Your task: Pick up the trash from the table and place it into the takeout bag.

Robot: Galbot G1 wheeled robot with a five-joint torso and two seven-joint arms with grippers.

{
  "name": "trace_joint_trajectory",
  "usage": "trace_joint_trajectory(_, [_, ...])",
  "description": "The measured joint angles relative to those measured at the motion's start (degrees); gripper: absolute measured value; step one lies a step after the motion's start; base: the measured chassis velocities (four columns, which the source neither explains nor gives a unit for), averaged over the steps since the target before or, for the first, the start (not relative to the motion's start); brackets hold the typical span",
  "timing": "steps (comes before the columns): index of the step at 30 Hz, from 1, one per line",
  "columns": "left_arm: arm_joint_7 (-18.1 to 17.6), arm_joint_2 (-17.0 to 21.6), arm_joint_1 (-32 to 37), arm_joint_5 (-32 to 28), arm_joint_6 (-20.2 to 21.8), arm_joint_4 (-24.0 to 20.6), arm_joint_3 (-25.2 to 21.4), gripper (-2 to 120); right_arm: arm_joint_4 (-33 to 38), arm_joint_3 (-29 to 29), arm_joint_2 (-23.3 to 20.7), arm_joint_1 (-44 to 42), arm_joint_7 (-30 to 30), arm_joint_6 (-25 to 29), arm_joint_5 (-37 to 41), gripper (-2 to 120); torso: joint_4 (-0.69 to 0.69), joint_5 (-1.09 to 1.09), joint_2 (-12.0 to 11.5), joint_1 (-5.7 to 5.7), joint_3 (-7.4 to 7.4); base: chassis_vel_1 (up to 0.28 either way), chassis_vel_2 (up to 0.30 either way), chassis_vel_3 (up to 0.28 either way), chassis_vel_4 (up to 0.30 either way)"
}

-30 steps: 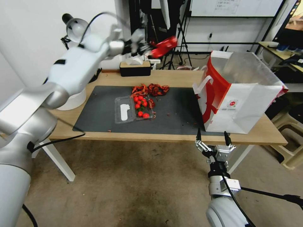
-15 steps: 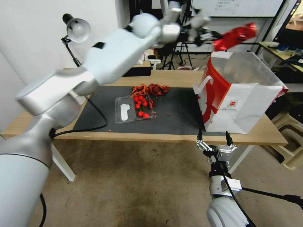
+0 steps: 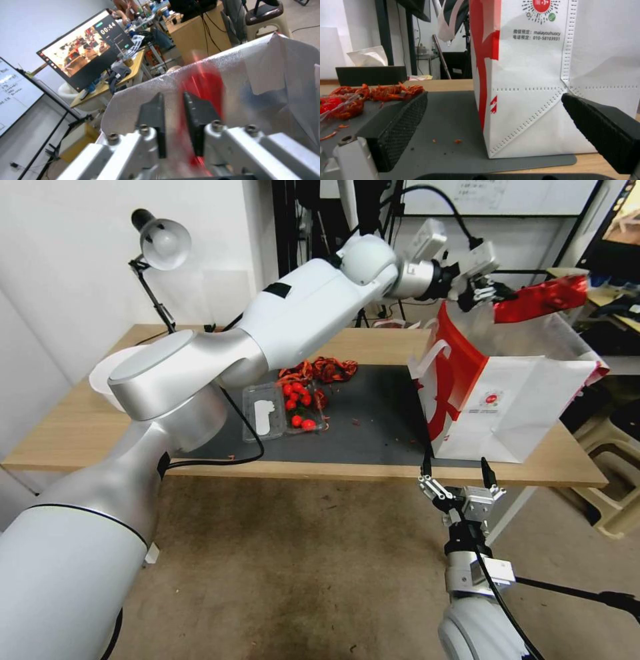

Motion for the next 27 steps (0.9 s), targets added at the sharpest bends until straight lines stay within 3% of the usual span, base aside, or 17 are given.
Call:
trace_joint_trajectory(10, [-2.44,0.36,0.76,-0.75,-0.25,-1.14,-3.21,49,-0.05,-0.16,0.28,-0.04,0.00,0.00,-0.09,100,-0.02,0.00,0.00,0.00,0.00,0.000,0.000,0.000,0.000])
trace_joint_trajectory(12, [-3.89,1.92,1.24,-1.42,-0.26,-2.52,-4.16,58,0.11,-0.14,0.33,-0.21,-0.01,0.00,-0.19,100,-0.06,0.01,0.00,0.00,-0.01,0.000,0.000,0.000,0.000])
trace_joint_trajectory(14, [-5.90,4.85,2.22,-2.32,-0.24,-4.35,-4.83,69,0.26,-0.08,0.31,-0.41,-0.01,0.00,-0.24,100,-0.02,0.00,0.00,0.00,0.00,0.000,0.000,0.000,0.000])
trace_joint_trajectory(18, [-9.24,10.12,4.00,-3.68,-0.24,-7.51,-5.29,79,0.46,-0.04,0.21,-0.59,-0.02,0.01,-0.26,100,-0.03,-0.01,0.00,0.00,0.00,0.000,0.000,0.000,0.000])
trace_joint_trajectory(23, [-9.73,10.86,4.24,-3.85,-0.24,-7.89,-5.36,85,0.47,-0.04,0.20,-0.59,-0.03,0.01,-0.27,100,-0.02,-0.01,0.00,0.00,0.00,0.000,0.000,0.000,0.000])
trace_joint_trajectory(24, [-10.57,12.07,4.71,-4.11,-0.24,-8.50,-5.52,98,0.50,-0.03,0.19,-0.60,-0.03,0.00,-0.27,100,-0.01,-0.02,0.00,0.00,0.00,0.000,0.000,0.000,0.000])
trace_joint_trajectory(27, [-11.57,13.37,5.29,-4.45,-0.23,-9.30,-5.75,99,0.53,-0.02,0.18,-0.60,-0.03,0.00,-0.28,100,0.02,-0.02,0.00,0.00,0.00,0.000,0.000,0.000,0.000])
